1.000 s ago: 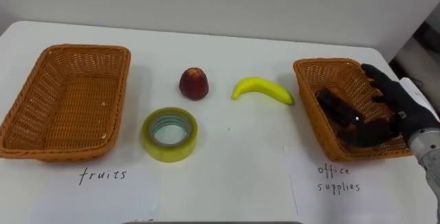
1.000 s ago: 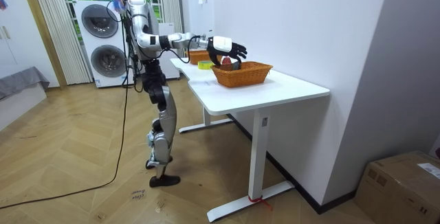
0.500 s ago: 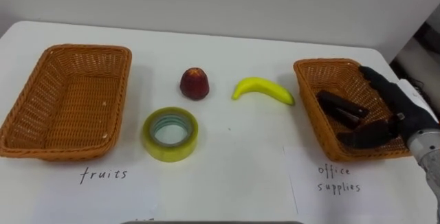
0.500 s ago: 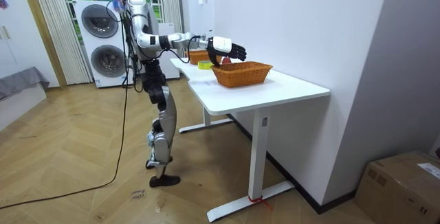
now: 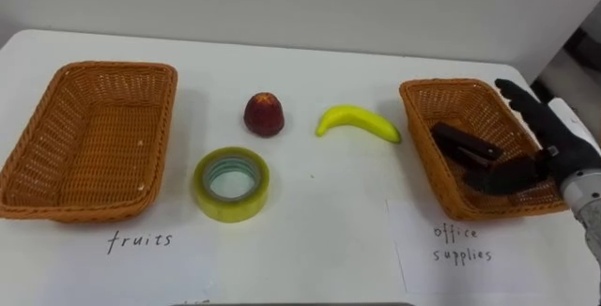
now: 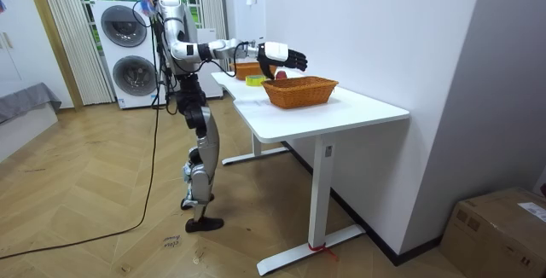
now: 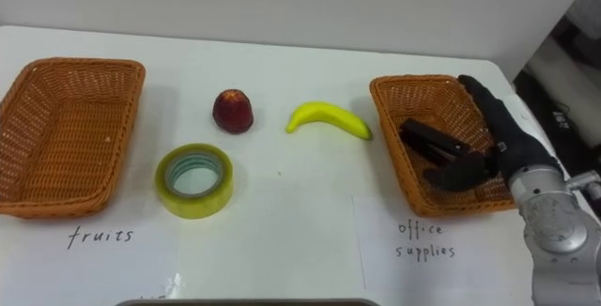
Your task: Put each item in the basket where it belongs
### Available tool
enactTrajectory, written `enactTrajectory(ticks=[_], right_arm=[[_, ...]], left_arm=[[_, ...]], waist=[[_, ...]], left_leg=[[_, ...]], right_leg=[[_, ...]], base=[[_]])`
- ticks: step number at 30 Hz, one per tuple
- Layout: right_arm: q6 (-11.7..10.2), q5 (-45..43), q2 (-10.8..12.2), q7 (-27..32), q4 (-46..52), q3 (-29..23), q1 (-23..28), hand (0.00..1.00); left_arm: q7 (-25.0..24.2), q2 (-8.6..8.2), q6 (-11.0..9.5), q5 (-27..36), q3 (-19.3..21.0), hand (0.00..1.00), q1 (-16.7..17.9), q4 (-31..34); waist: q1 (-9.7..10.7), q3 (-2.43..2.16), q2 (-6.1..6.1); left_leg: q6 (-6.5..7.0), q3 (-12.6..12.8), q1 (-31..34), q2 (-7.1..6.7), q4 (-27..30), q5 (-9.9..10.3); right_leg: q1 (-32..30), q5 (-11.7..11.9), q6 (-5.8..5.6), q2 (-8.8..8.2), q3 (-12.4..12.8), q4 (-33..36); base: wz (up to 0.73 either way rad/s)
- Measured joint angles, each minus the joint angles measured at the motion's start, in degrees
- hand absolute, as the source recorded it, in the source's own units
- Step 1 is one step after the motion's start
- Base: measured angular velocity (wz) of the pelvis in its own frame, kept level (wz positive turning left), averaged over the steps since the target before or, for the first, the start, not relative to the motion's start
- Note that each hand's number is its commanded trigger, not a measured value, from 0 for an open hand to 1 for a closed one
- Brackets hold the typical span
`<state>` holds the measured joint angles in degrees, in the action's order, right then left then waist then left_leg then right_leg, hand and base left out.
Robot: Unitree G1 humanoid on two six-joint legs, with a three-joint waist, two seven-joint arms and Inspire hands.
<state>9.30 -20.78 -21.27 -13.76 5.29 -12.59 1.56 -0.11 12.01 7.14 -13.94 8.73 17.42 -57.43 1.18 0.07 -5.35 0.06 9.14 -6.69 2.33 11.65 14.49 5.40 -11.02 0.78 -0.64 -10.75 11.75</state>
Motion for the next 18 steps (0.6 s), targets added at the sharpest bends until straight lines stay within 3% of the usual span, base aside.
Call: enactTrajectory(ticks=[6,18], right_arm=[[-0.02,0.35,-0.02,1.30,2.45,0.01,-3.88,0.00],[-0.53,2.28,-0.01,1.91,7.41,1.47,-5.00,0.00]], left_arm=[[-0.14,-0.08,-0.02,-0.14,-0.06,0.00,-0.13,0.09],[-0.52,-0.25,0.10,-0.63,0.04,0.00,-0.31,0.01]], waist=[[-0.03,-0.05,-0.04],[-4.32,-0.04,-0.26]], left_leg=[[0.00,-0.03,0.18,-0.03,0.05,0.00],[-0.01,-0.27,0.12,0.05,0.24,-0.01]], right_leg=[[-0.34,0.00,0.00,-0.02,0.00,0.09],[-0.45,0.00,0.00,-0.27,-0.39,0.01]], base=[[0.00],[0.00]])
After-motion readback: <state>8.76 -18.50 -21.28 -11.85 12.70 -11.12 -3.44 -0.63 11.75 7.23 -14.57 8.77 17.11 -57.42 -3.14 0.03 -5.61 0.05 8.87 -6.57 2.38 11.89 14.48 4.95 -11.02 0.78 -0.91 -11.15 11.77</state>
